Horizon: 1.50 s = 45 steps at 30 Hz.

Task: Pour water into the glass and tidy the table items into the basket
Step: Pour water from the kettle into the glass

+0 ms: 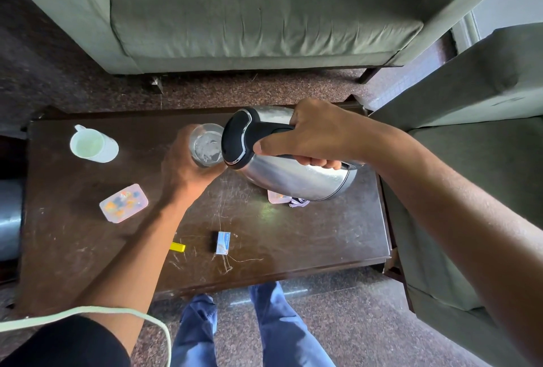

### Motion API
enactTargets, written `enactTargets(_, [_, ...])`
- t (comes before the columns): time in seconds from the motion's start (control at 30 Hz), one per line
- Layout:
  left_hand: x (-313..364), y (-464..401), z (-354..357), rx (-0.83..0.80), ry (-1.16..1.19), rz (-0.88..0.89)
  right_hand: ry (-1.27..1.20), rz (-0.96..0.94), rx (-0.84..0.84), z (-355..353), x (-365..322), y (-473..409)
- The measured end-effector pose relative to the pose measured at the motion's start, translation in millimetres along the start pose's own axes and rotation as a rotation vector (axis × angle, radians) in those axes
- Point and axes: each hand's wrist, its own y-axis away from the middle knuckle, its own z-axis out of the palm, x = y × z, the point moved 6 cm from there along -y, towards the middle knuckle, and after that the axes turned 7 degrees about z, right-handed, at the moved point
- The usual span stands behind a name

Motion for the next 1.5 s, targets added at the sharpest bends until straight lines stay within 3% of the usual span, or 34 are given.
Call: enactTargets(1.5, [8,2,-4,-0.028,0.061,-0.009,-0.061,-0.026,0.023,7,7,4])
